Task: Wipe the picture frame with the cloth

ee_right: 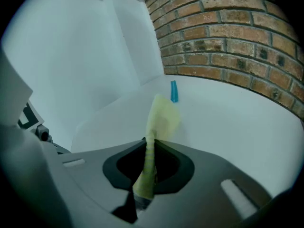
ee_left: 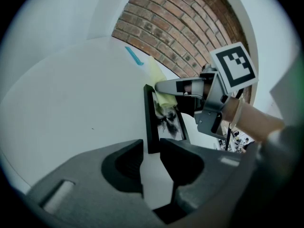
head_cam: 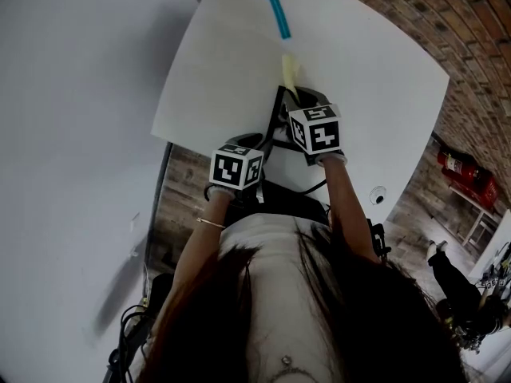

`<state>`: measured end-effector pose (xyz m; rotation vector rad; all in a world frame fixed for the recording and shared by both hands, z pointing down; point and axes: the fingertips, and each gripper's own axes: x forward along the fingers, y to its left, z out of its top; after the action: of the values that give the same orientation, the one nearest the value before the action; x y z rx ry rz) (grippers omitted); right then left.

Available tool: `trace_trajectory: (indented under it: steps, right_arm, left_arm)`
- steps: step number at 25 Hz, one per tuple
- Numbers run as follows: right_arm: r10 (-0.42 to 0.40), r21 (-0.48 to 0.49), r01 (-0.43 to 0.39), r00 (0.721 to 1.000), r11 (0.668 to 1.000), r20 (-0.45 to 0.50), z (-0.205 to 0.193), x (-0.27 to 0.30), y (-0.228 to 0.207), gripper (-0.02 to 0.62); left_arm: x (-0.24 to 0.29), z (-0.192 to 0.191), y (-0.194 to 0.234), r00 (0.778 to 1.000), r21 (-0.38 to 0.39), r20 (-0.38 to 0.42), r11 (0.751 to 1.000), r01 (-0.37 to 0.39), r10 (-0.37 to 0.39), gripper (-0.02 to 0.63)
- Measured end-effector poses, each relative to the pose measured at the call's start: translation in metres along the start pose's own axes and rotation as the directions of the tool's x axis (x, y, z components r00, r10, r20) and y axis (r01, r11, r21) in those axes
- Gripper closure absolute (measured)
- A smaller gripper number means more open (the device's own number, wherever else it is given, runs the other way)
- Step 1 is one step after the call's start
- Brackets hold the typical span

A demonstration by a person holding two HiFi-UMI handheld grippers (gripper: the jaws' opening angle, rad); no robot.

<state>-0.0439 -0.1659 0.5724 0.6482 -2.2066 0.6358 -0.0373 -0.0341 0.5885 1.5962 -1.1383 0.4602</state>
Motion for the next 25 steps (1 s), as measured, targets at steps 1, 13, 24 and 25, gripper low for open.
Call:
trace_trajectory:
  steps: [1, 13, 24, 25]
  right_arm:
    - [-0.002, 0.002, 0.002, 1.000, 1.000, 0.000, 0.000, 0.000, 0.000, 0.561]
    - [-0.028, 0.012, 0.028, 1.000, 1.000, -0.001, -0.008, -0.009, -0.006, 0.561]
    - [-0.055, 0.036, 0.055, 0.998, 0.998, 0.001, -0.015, -0.017, -0.017, 0.561]
    - [-0.057, 0.039, 0.057, 0.998, 0.998, 0.002, -0.015, -0.018, -0.018, 0.561]
  left_arm:
    - [-0.001, 0.000, 0.000, 1.000, 0.000, 0.001, 1.000, 0.000, 0.000, 0.491]
    - [-0.003, -0.003, 0.002, 1.000, 0.003, 0.008, 1.000, 0.002, -0.002, 0.491]
    - [-0.003, -0.003, 0.003, 1.000, 0.008, 0.012, 1.000, 0.000, 0.000, 0.491]
    - [-0.003, -0.003, 0.003, 1.000, 0.009, 0.012, 1.000, -0.001, 0.000, 0.491]
